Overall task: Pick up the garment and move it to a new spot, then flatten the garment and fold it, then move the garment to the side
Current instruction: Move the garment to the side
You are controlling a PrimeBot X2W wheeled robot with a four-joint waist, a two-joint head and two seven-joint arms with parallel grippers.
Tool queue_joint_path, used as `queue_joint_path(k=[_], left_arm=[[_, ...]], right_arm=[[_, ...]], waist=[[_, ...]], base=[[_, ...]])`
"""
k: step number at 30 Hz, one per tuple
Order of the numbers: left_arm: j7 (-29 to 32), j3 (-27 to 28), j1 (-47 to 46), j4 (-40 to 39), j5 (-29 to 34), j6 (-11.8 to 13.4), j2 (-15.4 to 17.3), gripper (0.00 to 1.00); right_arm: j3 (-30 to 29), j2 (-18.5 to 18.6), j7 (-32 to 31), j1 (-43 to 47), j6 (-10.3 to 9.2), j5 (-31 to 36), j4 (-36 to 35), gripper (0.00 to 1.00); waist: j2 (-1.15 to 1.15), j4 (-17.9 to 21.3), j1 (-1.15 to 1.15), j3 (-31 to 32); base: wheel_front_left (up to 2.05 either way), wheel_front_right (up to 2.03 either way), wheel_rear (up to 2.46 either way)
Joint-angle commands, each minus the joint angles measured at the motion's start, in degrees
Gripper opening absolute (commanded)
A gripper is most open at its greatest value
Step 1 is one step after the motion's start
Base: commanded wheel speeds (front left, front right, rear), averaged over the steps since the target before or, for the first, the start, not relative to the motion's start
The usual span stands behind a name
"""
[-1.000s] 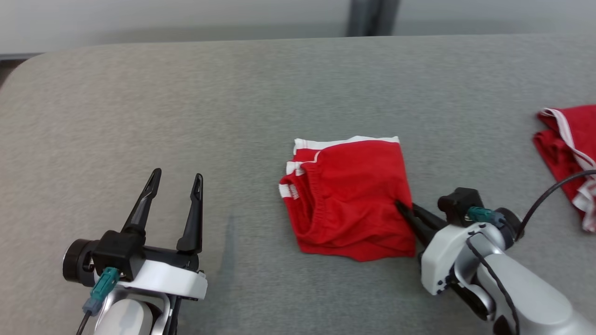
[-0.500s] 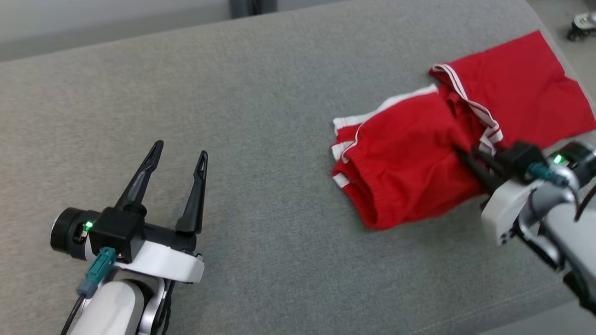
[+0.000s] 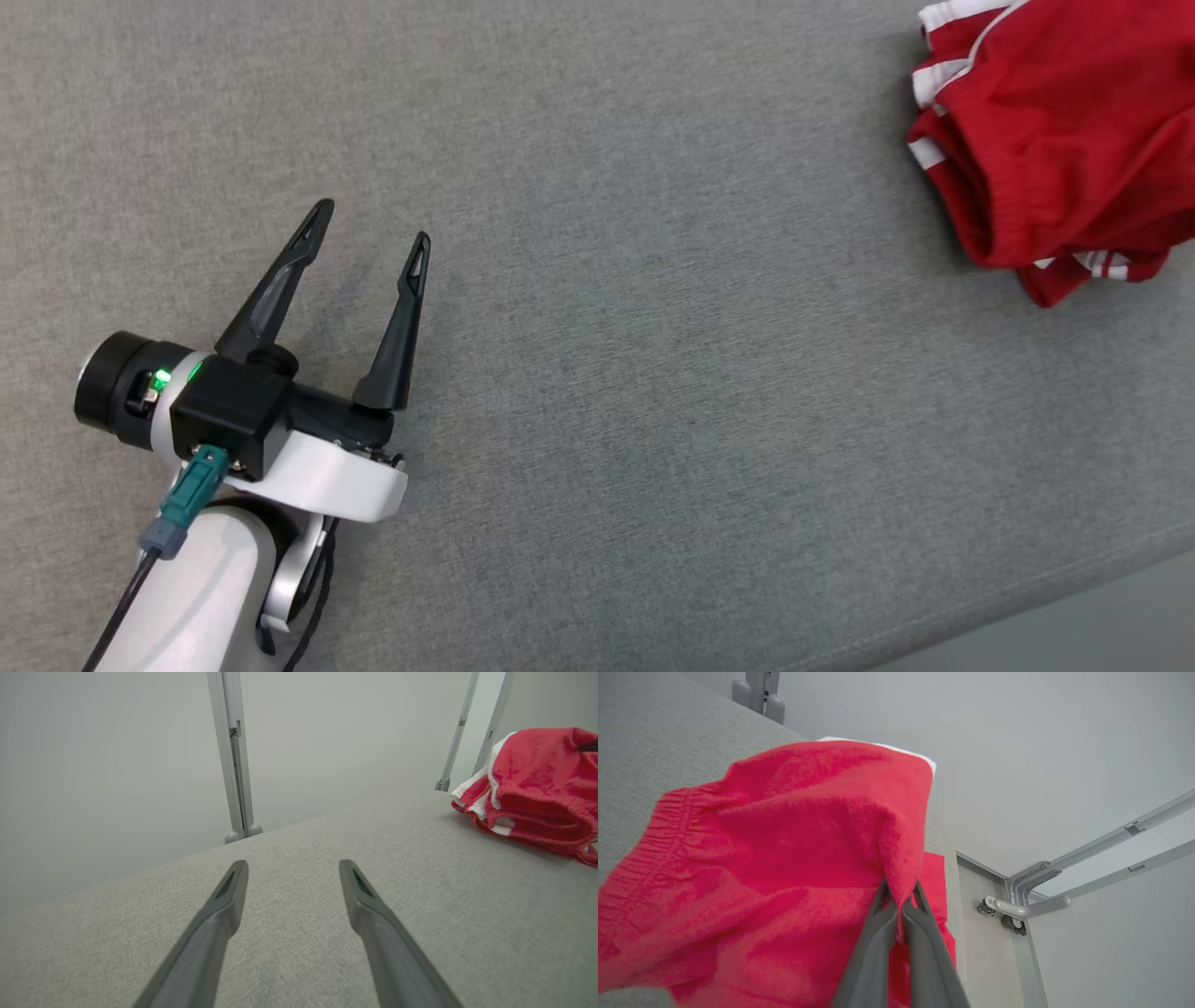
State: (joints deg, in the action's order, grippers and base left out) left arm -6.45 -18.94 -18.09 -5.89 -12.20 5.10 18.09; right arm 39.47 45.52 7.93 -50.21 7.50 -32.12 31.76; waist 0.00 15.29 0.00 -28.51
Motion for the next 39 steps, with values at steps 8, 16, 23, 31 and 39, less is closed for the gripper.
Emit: queue_joint_path(k=[8, 16, 23, 31, 39], left_arm=[[1.1, 0.0, -2.9, -1.7, 1.0, -0.5, 1.5, 1.00], [1.5, 0.1, -1.5, -1.0, 0.6, 0.3, 2.1, 1.00], [0.3, 0.3, 1.2, 0.5, -1.0, 1.0, 1.6, 1.00], [-1.7, 0.9, 5.1, 2.5, -3.4, 2.4, 0.1, 1.00], [-3.5, 2.5, 9.3, 4.0, -5.8, 4.4, -1.3, 1.00]], right_arm=[[-2.4, -3.5, 2.3, -0.8, -0.02, -1.9, 11.6, 0.17], [-6.8, -9.6, 6.9, 0.9, -0.01, -4.6, 19.7, 1.00], [-16.6, -12.0, 7.3, 7.1, -0.01, -4.7, 14.8, 1.00], [-31.6, -19.2, 7.3, 21.1, -0.01, 3.2, -0.7, 1.00], [-36.0, -28.6, 7.3, 31.5, -0.01, 11.3, -14.2, 1.00]], waist=[[0.00, -1.5, 0.00, -4.1], [0.00, -0.6, 0.00, -3.4], [0.00, 0.7, 0.00, 1.3], [0.00, 0.8, 0.00, 7.8], [0.00, -1.9, 0.00, 12.7]], base=[[0.00, 0.00, 0.00], [0.00, 0.00, 0.00], [0.00, 0.00, 0.00], [0.00, 0.00, 0.00], [0.00, 0.00, 0.00]])
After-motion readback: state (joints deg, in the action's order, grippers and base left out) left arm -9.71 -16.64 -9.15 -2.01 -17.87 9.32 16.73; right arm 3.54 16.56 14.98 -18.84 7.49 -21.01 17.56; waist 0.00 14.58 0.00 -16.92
